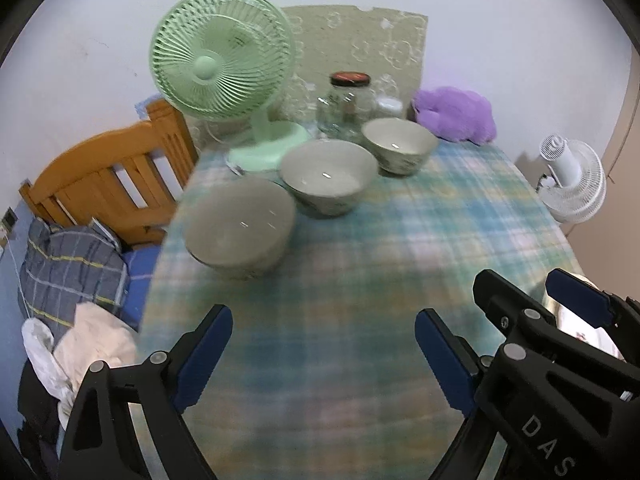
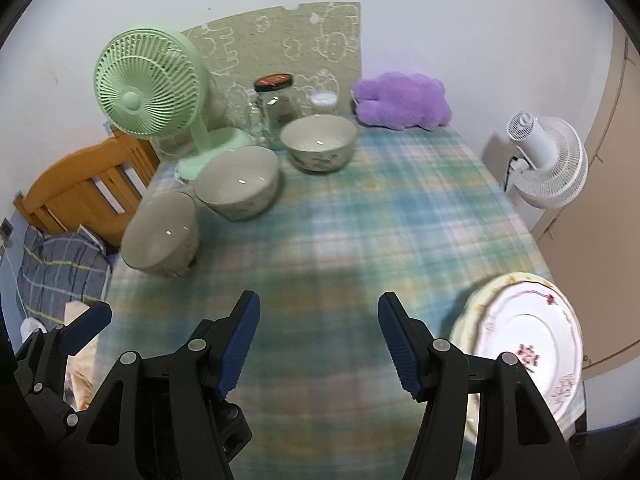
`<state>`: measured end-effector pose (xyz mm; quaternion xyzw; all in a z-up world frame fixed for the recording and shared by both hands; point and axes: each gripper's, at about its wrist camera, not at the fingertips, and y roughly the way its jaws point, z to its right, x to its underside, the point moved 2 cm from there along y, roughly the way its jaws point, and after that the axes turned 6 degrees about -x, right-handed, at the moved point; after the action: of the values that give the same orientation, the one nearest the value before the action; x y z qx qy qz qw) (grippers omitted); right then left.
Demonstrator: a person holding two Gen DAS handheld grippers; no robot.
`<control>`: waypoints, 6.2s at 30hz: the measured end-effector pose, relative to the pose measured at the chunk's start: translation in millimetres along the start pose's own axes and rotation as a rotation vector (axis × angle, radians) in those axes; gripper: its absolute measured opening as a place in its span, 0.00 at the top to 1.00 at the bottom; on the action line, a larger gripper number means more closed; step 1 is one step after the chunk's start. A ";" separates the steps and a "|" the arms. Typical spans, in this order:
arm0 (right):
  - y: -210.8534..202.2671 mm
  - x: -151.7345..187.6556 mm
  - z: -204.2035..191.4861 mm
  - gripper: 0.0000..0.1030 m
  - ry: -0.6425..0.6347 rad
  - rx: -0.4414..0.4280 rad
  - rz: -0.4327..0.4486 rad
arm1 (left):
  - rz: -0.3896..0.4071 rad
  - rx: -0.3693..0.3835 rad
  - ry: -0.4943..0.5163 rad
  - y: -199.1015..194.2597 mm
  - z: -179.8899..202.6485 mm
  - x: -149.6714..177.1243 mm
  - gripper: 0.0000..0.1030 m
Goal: Organize plates and bowls
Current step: 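Move both grippers toward the large plain grey-green bowl, then grasp the rim of the large plain bowl with both grippers, then carry the plain bowl with both grippers toward the plate stack, then lower the plain bowl onto the table beside the plates and open both grippers, then move both grippers toward the second plain bowl near the green fan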
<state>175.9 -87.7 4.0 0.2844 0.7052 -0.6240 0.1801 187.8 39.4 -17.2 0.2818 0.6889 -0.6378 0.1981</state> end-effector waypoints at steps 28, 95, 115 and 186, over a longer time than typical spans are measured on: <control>144.9 -61.1 -114.1 0.56 0.032 -0.038 -0.033 | -0.079 -0.066 -0.093 148.9 -105.0 -52.6 0.36; 38.4 32.1 0.2 0.88 -0.010 -0.001 -0.191 | -0.208 -0.027 -0.050 41.7 24.6 48.4 0.81; 35.3 64.5 83.8 0.88 -0.015 0.032 -0.270 | -0.254 -0.012 -0.030 40.1 101.1 81.7 0.81; 79.9 -105.6 10.7 0.40 -0.111 -0.060 -0.024 | -0.027 -0.045 -0.134 78.0 2.1 -84.4 0.17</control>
<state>306.5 -112.1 4.5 0.2354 0.7157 -0.6196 0.2199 302.0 28.0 -23.9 0.2247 0.6919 -0.6424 0.2411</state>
